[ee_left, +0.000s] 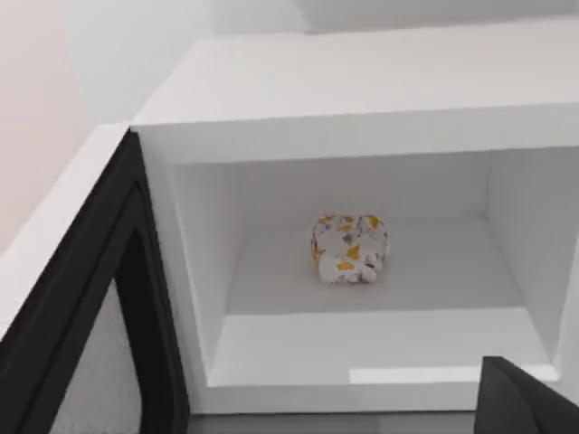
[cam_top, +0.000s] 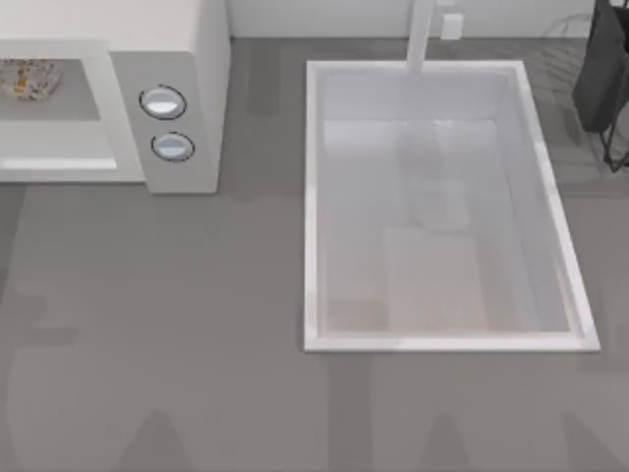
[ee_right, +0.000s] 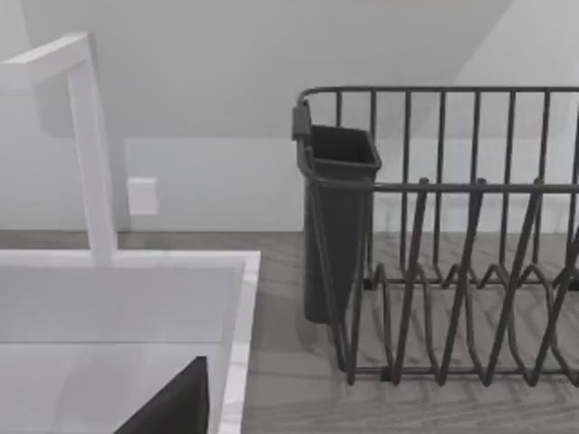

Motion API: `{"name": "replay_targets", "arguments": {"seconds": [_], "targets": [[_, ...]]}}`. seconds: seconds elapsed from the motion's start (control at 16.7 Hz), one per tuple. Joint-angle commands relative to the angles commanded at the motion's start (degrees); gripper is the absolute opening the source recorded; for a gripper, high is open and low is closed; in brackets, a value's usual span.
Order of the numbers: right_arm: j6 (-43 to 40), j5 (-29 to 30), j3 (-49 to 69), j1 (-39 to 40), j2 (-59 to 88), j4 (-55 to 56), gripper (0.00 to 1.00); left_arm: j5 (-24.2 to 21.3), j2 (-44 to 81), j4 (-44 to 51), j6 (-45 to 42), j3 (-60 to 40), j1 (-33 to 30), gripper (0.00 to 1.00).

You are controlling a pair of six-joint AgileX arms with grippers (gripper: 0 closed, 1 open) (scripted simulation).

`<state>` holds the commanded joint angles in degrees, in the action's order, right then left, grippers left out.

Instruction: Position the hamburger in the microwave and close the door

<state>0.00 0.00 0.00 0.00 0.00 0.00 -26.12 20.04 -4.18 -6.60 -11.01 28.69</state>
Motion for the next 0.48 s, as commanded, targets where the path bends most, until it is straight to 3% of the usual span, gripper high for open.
{"name": "replay_targets", "arguments": {"seconds": [0.48], "targets": [[0.0,0.0,0.0,0.0,0.0,0.0,1.00,-7.1,38.5,22.6,-22.4,-32.4,16.2,0.00]]}}
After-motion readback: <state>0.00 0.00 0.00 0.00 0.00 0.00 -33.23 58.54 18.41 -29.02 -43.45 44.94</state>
